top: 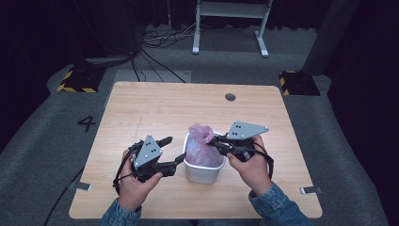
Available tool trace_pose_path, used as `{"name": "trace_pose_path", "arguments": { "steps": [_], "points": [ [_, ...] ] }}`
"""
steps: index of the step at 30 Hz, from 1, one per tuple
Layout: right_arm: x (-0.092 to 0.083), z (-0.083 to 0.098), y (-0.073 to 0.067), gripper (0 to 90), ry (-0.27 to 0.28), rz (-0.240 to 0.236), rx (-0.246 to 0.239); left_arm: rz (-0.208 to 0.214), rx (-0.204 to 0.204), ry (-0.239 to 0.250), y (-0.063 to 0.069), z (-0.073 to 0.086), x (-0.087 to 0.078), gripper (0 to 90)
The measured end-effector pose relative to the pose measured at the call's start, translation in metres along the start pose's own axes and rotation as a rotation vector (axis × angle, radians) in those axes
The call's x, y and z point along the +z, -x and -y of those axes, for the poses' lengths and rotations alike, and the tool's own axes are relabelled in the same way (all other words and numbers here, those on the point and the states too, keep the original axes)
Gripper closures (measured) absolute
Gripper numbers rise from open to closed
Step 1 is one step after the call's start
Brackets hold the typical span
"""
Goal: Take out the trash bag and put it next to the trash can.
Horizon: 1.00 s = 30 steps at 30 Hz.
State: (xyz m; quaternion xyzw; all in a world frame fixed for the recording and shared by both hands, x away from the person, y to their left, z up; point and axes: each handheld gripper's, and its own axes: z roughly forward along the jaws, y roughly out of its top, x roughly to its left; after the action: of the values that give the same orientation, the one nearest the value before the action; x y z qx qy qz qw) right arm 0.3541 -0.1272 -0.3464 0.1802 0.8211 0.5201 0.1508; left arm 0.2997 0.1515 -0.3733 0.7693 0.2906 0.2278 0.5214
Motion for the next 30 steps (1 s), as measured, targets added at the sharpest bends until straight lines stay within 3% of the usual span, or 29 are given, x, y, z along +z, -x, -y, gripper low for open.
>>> {"name": "trace_pose_path", "arguments": {
  "steps": [17,24,30],
  "points": [
    [-0.029,-0.033,0.002,87.1,0.104,0.047,-0.032,-0.038,-0.025,-0.06,-0.01,0.016,-0.016,31.7],
    [-0.04,-0.052,0.005,86.6,0.127,0.057,-0.057,-0.075,-0.044,-0.067,-0.014,0.025,-0.026,30.8],
    [-0.051,-0.066,0.008,86.2,0.146,0.08,-0.081,-0.122,-0.044,-0.105,-0.019,0.034,-0.035,28.5]
  ]
}}
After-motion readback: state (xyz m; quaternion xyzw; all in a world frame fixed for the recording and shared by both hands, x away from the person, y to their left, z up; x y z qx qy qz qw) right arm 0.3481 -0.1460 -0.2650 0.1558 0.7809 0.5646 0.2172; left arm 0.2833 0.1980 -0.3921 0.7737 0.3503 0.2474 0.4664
